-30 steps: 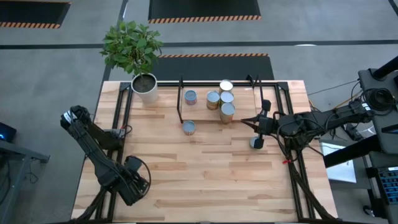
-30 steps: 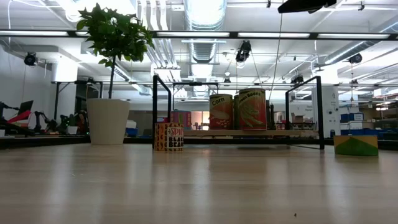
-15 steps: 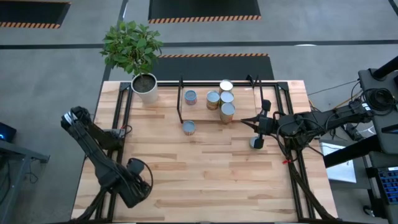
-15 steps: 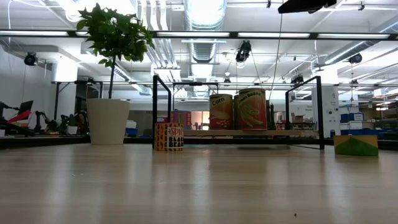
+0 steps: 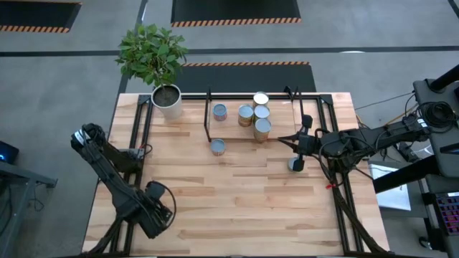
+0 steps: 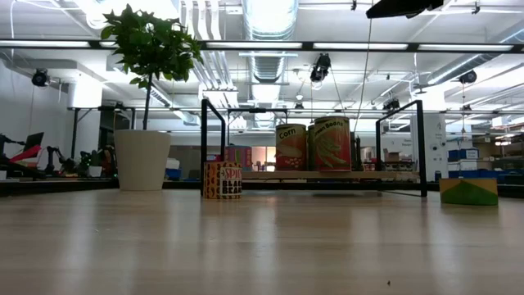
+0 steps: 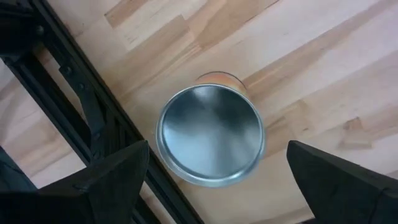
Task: Pick and place cans onto a shelf
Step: Put the canned corn on the shelf
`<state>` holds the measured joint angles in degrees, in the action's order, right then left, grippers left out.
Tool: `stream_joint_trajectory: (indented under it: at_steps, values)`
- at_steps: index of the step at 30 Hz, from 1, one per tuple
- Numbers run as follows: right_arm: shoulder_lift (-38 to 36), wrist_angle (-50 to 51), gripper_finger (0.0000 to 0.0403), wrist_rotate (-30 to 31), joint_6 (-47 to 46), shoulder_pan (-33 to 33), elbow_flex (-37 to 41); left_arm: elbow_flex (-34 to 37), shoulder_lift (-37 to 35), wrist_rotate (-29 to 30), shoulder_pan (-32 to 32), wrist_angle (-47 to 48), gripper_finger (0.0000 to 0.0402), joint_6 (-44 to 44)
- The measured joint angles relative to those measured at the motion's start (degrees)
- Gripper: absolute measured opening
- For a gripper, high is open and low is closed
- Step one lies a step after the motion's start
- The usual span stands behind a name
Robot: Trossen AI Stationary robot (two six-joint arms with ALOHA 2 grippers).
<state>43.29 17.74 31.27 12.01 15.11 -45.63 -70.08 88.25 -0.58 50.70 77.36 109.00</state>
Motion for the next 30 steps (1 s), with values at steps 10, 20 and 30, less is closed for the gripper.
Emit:
stream_joint_trajectory:
  at_steps: [10,20,30]
  values:
    - [0.00,0.04,0.0009,0.00,-0.02,0.00,0.00,1.77,0.00,-0.02,0.18,-0.95,0.0363,-0.06]
    - [0.00,0.07,0.0009,-0.20,-0.02,0.00,0.00,5.79,0.00,-0.04,0.36,-4.28,0.0363,-0.04]
    - [0.00,0.05,0.0009,-0.20,-0.02,0.00,0.02,6.53,-0.02,-0.04,0.36,-5.37,0.0322,-0.95]
